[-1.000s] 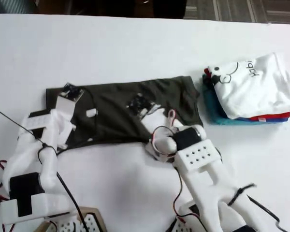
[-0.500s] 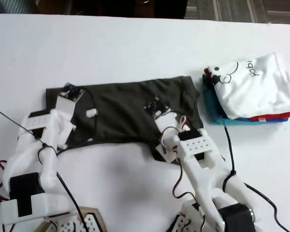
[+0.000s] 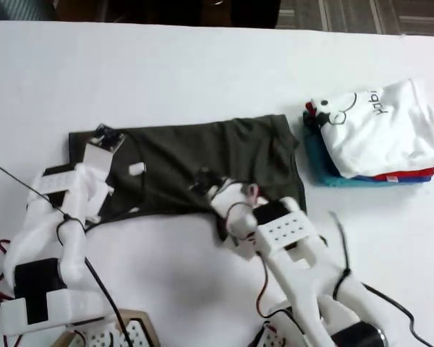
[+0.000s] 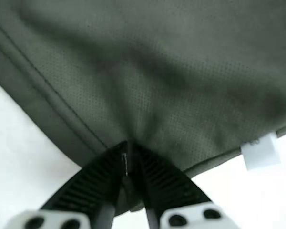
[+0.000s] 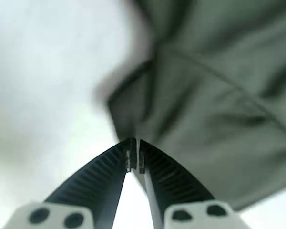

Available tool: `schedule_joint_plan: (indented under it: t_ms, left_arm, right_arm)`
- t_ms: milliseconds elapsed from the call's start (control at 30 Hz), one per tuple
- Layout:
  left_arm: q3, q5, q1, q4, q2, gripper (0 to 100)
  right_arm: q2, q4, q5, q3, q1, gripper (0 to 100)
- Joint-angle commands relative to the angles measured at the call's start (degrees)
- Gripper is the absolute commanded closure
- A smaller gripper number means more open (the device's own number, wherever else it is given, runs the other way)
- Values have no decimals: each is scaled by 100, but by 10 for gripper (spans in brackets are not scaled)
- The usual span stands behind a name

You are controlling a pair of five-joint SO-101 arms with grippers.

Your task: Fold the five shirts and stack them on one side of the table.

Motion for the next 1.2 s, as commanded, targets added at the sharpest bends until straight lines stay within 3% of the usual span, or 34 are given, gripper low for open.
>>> schedule_joint_plan:
  t_ms: [0,133,433,767,1167]
  left_arm:
    - [-4,0,70,-79,-123,973]
    - [-4,0,70,-79,-123,973]
    - [-4,-9,79,-79,-123,973]
    - [-4,-9,79,-79,-123,973]
    - [-4,9,79,-79,-123,973]
  right_arm:
    - [-505,-198,-123,-677,945,979]
    - [-356,-1235,-1011,-1336,1833,979]
    - [3398,-919,-958,-4668,1886,979]
    - [7099,752,-958,-8747,1991,979]
    - [9508,1710,-923,-12501,2457,979]
